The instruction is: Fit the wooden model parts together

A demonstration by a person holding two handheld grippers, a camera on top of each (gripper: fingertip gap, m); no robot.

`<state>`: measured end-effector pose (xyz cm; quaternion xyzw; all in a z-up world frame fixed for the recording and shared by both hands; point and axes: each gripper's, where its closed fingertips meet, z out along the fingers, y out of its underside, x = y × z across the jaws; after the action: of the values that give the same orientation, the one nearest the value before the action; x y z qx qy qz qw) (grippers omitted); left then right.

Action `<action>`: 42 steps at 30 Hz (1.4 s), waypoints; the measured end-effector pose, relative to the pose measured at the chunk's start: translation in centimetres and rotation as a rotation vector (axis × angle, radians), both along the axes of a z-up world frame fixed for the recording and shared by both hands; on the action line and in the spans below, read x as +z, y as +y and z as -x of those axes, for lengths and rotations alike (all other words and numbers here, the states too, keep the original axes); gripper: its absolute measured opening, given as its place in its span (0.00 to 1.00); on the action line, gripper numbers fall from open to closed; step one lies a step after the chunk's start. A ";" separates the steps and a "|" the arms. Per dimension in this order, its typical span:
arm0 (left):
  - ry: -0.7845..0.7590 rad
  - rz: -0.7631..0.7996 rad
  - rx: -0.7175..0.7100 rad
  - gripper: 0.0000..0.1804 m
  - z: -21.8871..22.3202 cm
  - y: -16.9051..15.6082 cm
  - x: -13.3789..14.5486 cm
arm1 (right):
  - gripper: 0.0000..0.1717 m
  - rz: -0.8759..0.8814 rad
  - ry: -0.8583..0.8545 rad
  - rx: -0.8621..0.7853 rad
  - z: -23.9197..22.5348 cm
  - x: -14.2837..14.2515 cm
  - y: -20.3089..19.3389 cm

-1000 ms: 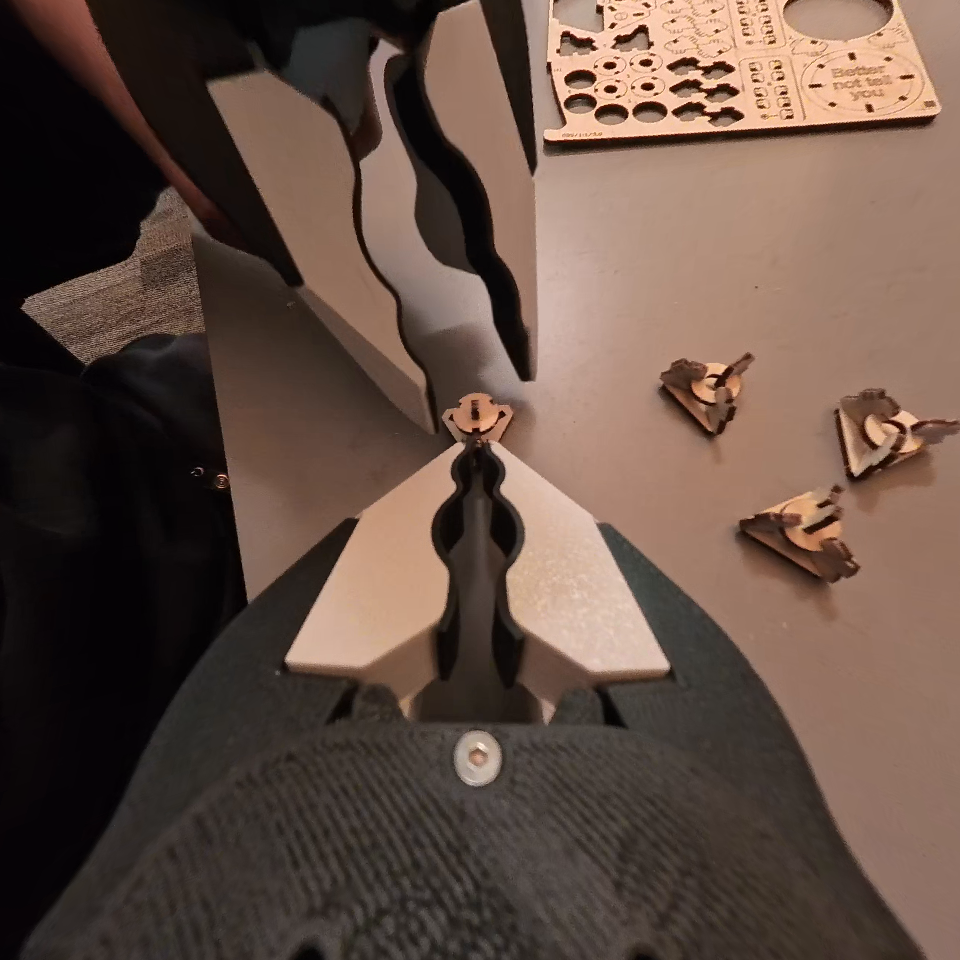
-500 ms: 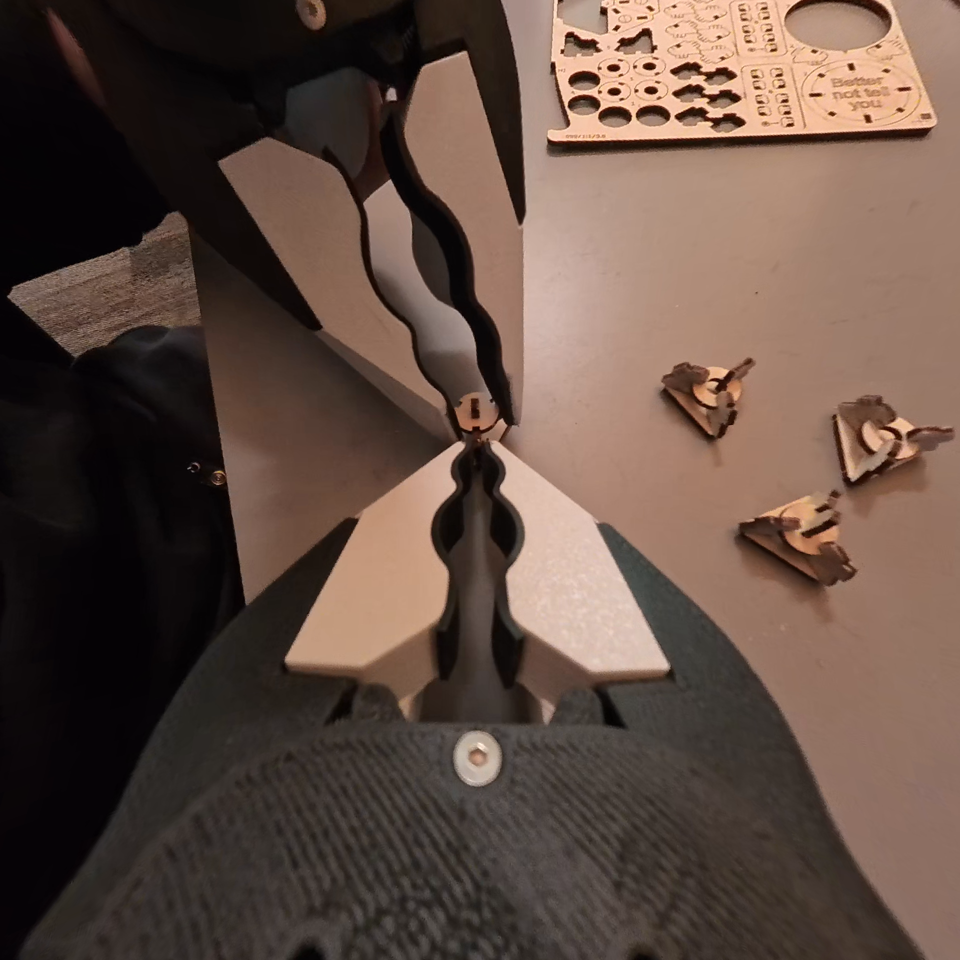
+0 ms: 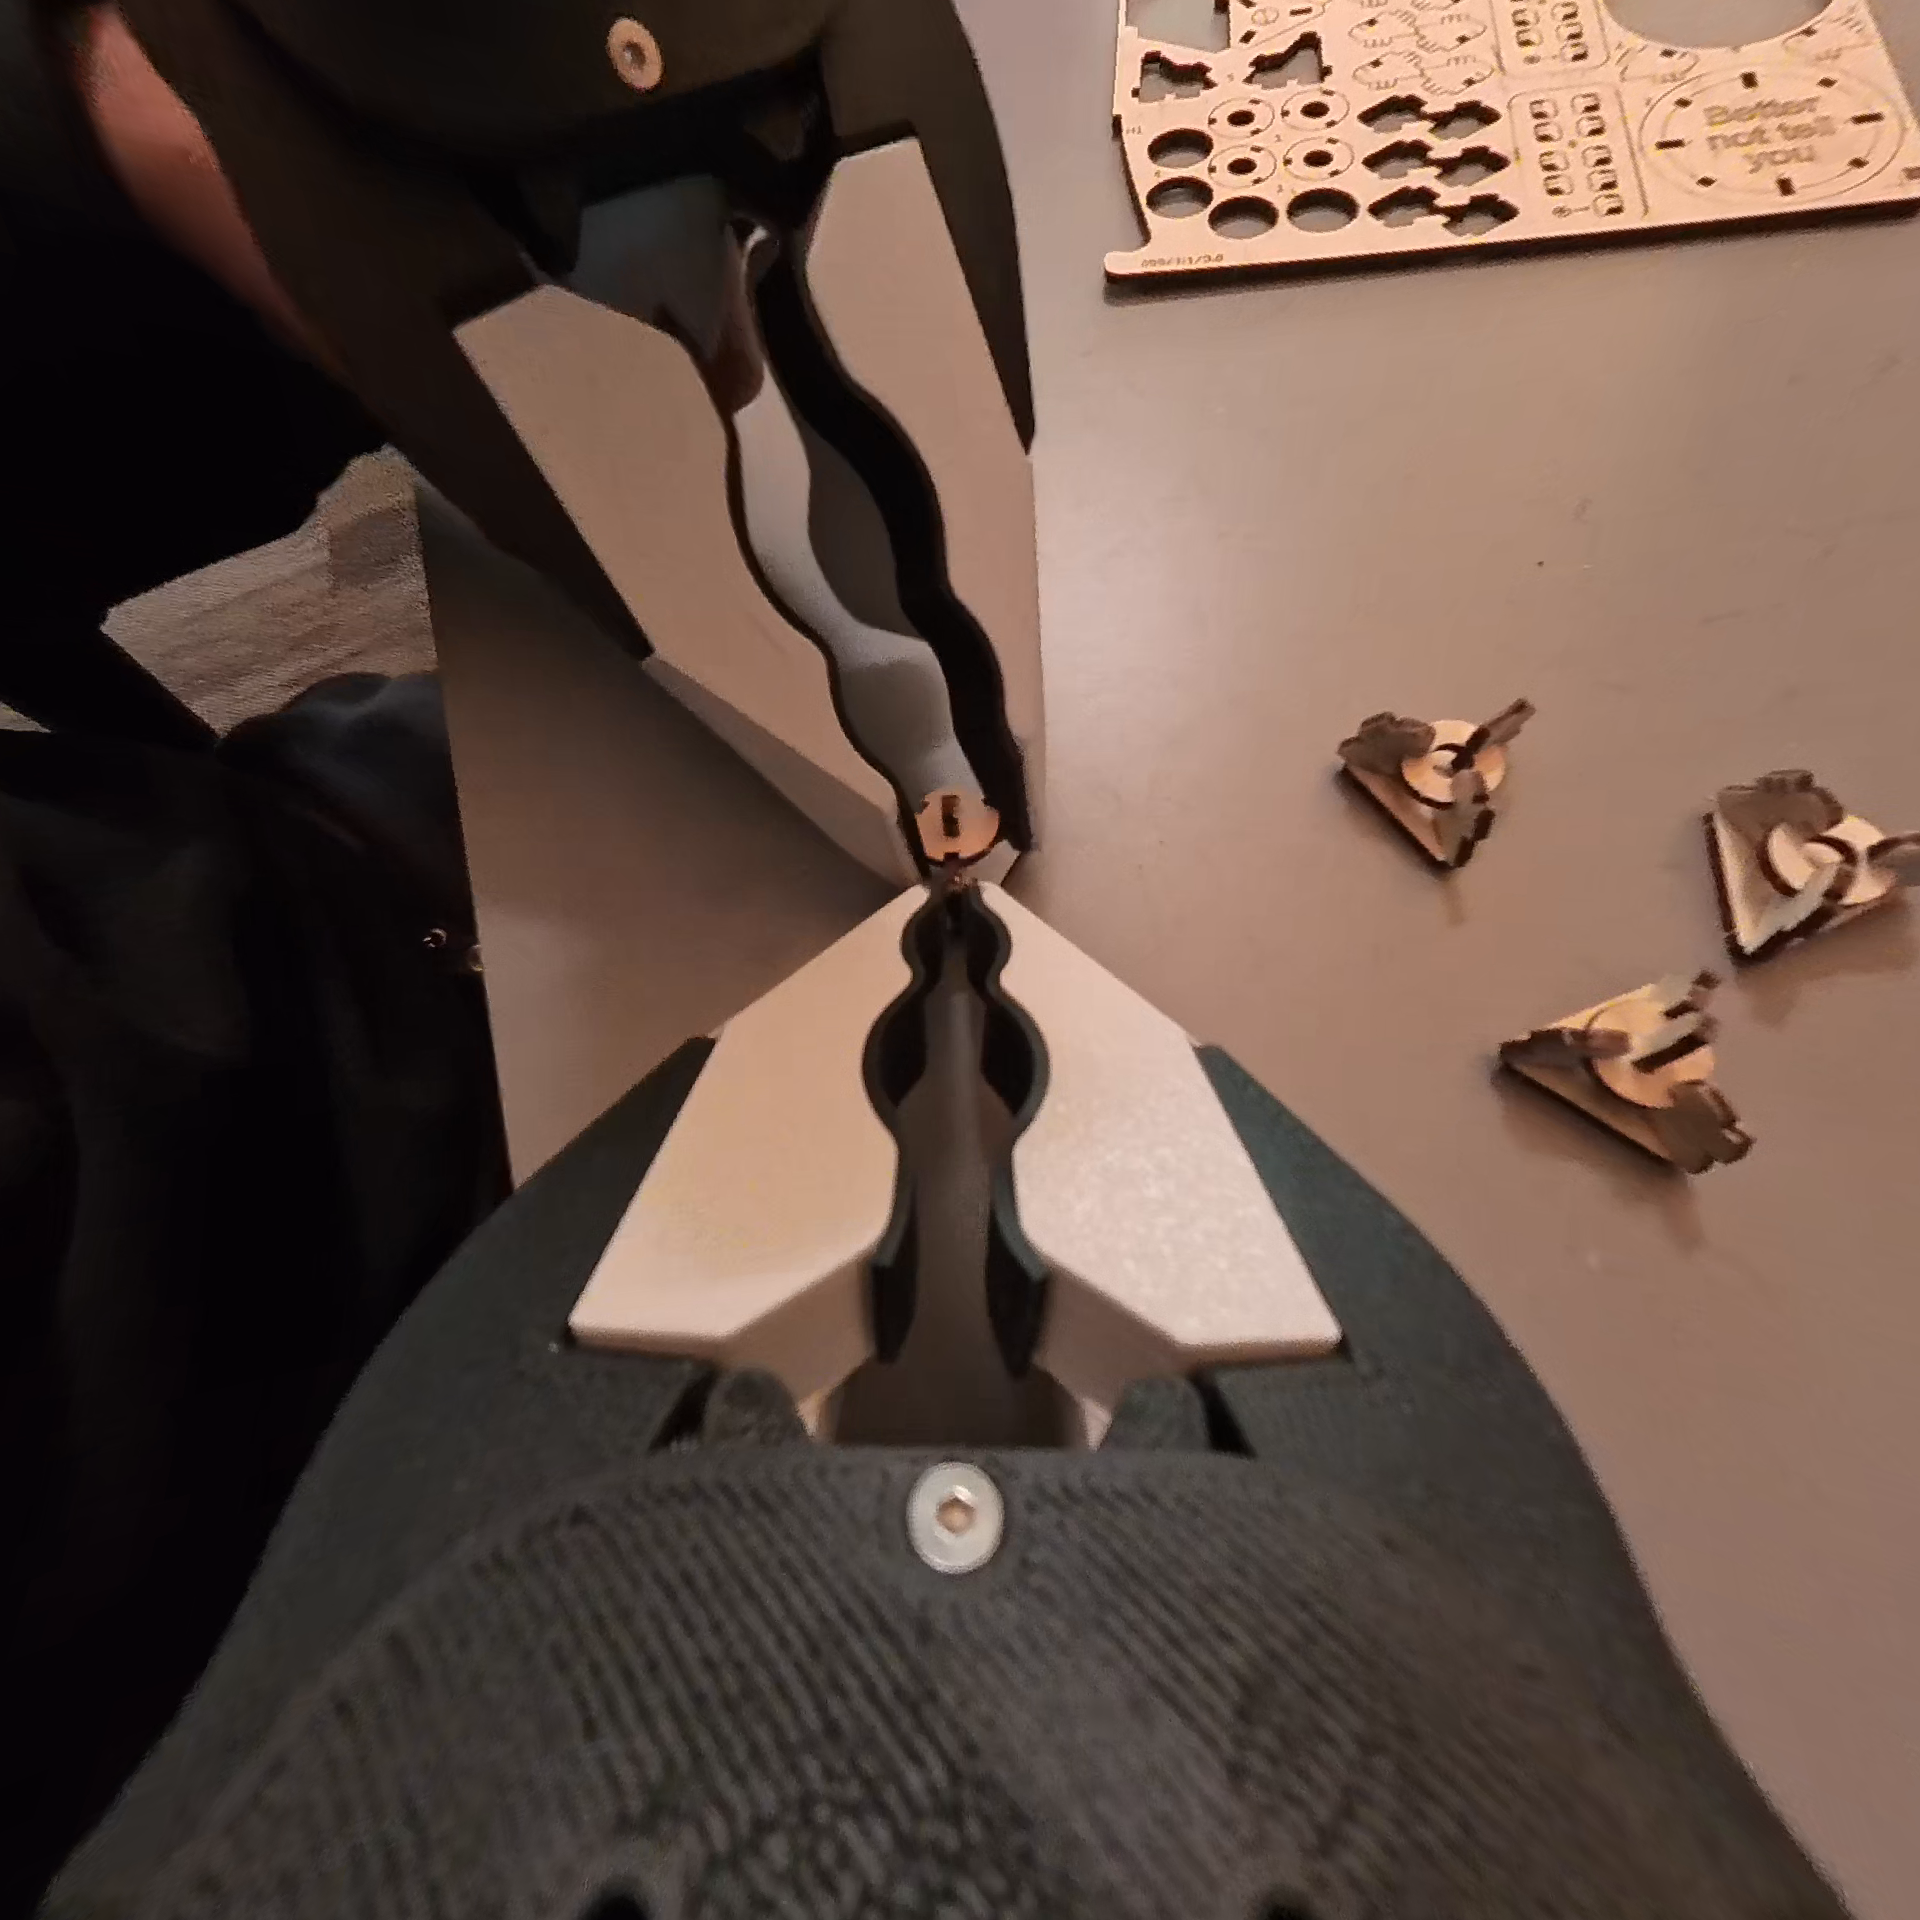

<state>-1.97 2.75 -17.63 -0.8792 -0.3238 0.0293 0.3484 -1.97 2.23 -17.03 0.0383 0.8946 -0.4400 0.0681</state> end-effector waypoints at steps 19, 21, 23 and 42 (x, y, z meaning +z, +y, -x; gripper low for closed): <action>0.110 -0.065 0.053 0.19 -0.7 -0.9 -0.4 | 0.00 0.032 0.236 -0.214 3.1 1.1 0.2; 0.135 -0.032 0.036 0.19 -0.5 -0.7 -0.5 | 0.00 0.020 0.242 -0.238 2.9 1.0 -0.1; 0.129 -0.032 0.027 0.19 -0.3 -0.5 -0.6 | 0.00 0.026 0.244 -0.258 2.6 1.2 -0.4; 0.067 -0.084 0.045 0.13 -0.1 -0.5 -0.6 | 0.00 0.068 0.140 -0.238 1.3 2.2 -1.3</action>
<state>-1.87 2.23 -18.18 -0.8548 -0.3325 0.0527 0.3950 -3.28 0.98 -14.79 0.1110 0.8708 -0.4767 -0.0457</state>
